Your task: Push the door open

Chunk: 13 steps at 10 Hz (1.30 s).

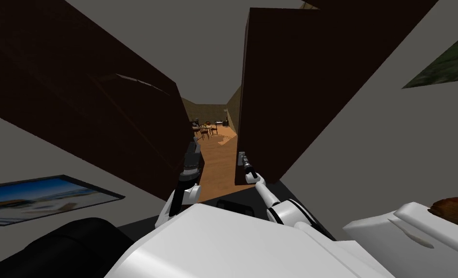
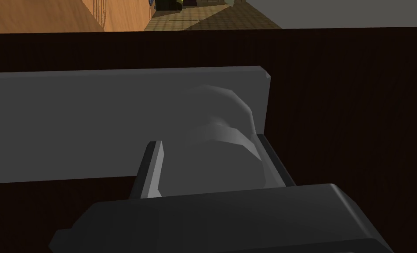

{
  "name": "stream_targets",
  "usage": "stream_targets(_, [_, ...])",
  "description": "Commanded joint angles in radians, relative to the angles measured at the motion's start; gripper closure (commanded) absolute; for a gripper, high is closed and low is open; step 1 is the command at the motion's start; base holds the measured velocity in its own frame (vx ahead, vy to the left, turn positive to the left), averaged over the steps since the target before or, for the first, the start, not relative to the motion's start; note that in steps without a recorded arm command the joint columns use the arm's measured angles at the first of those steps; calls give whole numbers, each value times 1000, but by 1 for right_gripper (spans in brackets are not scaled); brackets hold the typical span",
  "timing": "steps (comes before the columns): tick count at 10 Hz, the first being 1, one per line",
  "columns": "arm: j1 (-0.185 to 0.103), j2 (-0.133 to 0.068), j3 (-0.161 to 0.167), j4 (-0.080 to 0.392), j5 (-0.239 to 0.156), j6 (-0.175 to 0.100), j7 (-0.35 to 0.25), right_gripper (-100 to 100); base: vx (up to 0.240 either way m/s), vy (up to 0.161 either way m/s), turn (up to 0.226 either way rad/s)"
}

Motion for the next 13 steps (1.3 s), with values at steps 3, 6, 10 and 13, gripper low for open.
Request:
stream_targets(3, [1, -36, -44, 1, -13, 1, 12, 100, 142, 151, -81])
stream_targets(6, [0, -45, -66, 4, -20, 1, 20, 100, 94, 75, -38])
stream_targets(10, [-1, -61, -111, 10, -33, 1, 35, 100, 142, 153, -84])
stream_targets(13, [-1, -71, -148, 15, -44, 1, 48, 100, 153, 137, -82])
